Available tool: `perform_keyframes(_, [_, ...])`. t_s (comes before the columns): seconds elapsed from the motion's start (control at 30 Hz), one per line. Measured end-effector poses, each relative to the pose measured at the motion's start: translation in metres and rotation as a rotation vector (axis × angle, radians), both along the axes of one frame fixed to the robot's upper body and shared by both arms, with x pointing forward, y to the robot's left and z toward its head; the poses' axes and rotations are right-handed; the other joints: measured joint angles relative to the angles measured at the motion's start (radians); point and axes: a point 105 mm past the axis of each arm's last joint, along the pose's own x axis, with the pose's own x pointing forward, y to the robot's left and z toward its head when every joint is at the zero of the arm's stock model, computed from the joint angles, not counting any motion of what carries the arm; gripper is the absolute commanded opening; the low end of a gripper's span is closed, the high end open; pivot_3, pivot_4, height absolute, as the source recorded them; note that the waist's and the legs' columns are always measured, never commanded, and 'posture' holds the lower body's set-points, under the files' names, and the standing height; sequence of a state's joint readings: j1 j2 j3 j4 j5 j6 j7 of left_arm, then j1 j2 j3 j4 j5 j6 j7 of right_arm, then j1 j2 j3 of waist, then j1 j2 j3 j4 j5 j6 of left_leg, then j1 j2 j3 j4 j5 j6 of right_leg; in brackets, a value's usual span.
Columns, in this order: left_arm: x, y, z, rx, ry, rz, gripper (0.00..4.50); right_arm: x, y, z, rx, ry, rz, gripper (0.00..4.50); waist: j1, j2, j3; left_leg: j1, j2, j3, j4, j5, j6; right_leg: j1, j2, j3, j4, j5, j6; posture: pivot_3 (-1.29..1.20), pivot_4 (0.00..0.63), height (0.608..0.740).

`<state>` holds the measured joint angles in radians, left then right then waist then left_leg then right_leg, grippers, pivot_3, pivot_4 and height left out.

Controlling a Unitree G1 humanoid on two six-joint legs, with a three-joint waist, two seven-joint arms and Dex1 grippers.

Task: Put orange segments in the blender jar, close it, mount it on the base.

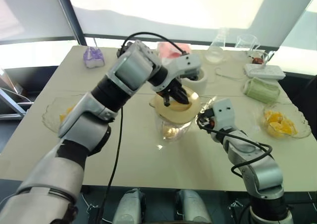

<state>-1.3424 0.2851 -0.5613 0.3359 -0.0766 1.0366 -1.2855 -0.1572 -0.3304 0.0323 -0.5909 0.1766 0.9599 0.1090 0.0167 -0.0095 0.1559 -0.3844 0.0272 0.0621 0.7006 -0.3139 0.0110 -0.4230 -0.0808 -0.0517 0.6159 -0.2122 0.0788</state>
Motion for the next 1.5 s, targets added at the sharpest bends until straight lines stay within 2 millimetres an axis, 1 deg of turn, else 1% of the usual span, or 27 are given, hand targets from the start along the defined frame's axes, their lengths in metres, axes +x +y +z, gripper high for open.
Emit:
perform_keyframes(0.17, [0.000,-0.003,-0.002,-0.009,0.046,0.074,0.23,0.000,-0.002,-0.002,-0.006,0.007,-0.010,1.16,0.000,0.005,-0.007,0.000,-0.003,-0.006,0.000,0.000,0.000,0.003,-0.001,0.000,-0.001,-0.001,0.002,0.00,0.150,0.740])
perform_keyframes(0.43, [0.001,-0.003,-0.005,-0.007,0.087,0.152,0.23,0.001,-0.003,-0.002,-0.009,0.009,-0.012,1.16,-0.001,0.006,-0.009,0.000,-0.004,-0.009,0.000,0.000,0.000,0.004,-0.001,-0.001,-0.002,-0.002,0.003,0.00,0.150,0.740])
perform_keyframes(0.67, [0.003,-0.002,-0.003,-0.038,0.046,0.115,0.23,0.002,-0.004,-0.001,-0.018,0.008,-0.006,1.16,0.000,0.006,-0.009,-0.001,-0.005,-0.010,0.000,0.000,0.000,0.004,-0.002,-0.001,-0.003,-0.002,0.003,0.00,0.150,0.740])
perform_keyframes(0.73, [0.004,-0.001,-0.002,-0.043,0.042,0.111,1.31,0.003,-0.004,0.000,-0.023,0.006,0.003,1.10,0.000,0.006,-0.009,-0.002,-0.006,-0.011,0.000,0.000,0.000,0.004,-0.003,-0.002,-0.003,-0.002,0.003,0.00,0.150,0.740])
perform_keyframes(0.77, [0.006,0.002,-0.006,-0.026,0.050,0.127,1.74,0.002,-0.001,0.003,-0.025,-0.006,0.021,1.10,-0.002,0.006,-0.009,-0.002,-0.006,-0.011,0.000,0.000,0.000,0.004,-0.003,-0.001,-0.003,-0.002,0.003,0.00,0.150,0.740])
perform_keyframes(0.87, [0.010,0.008,-0.004,-0.026,0.031,0.152,3.18,0.002,-0.001,0.004,-0.034,-0.013,0.031,1.10,-0.003,0.006,-0.009,-0.006,-0.007,-0.011,-0.001,0.000,0.000,0.000,-0.003,-0.001,-0.002,-0.002,0.002,0.00,0.150,0.740])
perform_keyframes(0.93, [0.012,0.012,-0.002,-0.024,0.021,0.163,4.09,0.002,-0.003,0.005,-0.044,-0.016,0.030,1.10,0.000,0.006,-0.009,-0.006,-0.007,-0.013,-0.001,0.000,0.000,0.000,-0.003,-0.002,-0.002,-0.002,0.002,0.00,0.150,0.740])
perform_keyframes(0.97, [0.010,0.014,0.001,-0.029,0.024,0.151,4.44,0.003,-0.004,0.005,-0.052,-0.017,0.028,1.10,0.002,0.006,-0.009,-0.006,-0.008,-0.013,-0.001,0.000,0.000,0.000,-0.003,-0.002,-0.003,-0.002,0.002,0.00,0.150,0.740])
perform_keyframes(1.03, [0.010,0.015,0.007,-0.027,-0.004,0.144,4.48,0.003,-0.006,0.006,-0.063,-0.020,0.029,1.10,0.005,0.006,-0.009,-0.006,-0.010,-0.014,-0.001,0.000,0.000,0.001,-0.005,-0.002,-0.003,-0.002,0.003,0.00,0.150,0.740])
perform_keyframes(1.2, [0.006,0.017,0.010,-0.012,-0.040,0.117,4.48,0.002,-0.003,0.009,-0.079,-0.037,0.049,1.10,0.004,0.006,-0.008,-0.006,-0.012,-0.014,-0.001,0.001,0.003,-0.001,-0.008,-0.002,-0.004,-0.005,0.006,0.00,0.150,0.740])
perform_keyframes(1.23, [0.004,0.017,0.012,-0.010,-0.054,0.099,4.48,0.001,-0.001,0.011,-0.081,-0.046,0.063,1.10,0.003,0.006,-0.008,-0.007,-0.012,-0.014,-0.001,0.001,0.003,-0.001,-0.008,-0.002,-0.004,-0.005,0.007,0.00,0.150,0.740])
perform_keyframes(1.27, [0.004,0.016,0.012,-0.007,-0.070,0.083,4.48,0.000,0.005,0.015,-0.088,-0.064,0.095,1.10,0.001,0.006,-0.008,-0.008,-0.012,-0.014,-0.002,0.001,0.003,-0.001,-0.008,-0.002,-0.004,-0.005,0.007,0.00,0.150,0.740])
perform_keyframes(1.33, [0.003,0.014,0.016,0.003,-0.102,0.041,4.48,-0.001,0.007,0.015,-0.095,-0.065,0.106,1.10,-0.005,0.004,-0.007,-0.009,-0.012,-0.014,-0.003,0.001,0.003,-0.003,-0.007,-0.001,-0.003,-0.004,0.005,0.00,0.150,0.740])
perform_keyframes(1.4, [0.000,0.014,0.014,0.023,-0.099,-0.018,4.48,-0.003,0.010,0.016,-0.093,-0.071,0.128,1.10,-0.008,0.005,-0.006,-0.010,-0.012,-0.014,-0.006,0.001,0.003,-0.005,-0.007,-0.001,-0.003,-0.004,0.006,0.00,0.150,0.740])
perform_keyframes(1.5, [-0.001,0.013,0.018,0.042,-0.114,-0.086,4.48,-0.004,0.012,0.017,-0.091,-0.075,0.143,1.10,-0.010,0.004,-0.004,-0.014,-0.012,-0.014,-0.006,0.001,0.003,-0.009,-0.003,0.000,-0.003,-0.005,0.005,0.00,0.150,0.740])
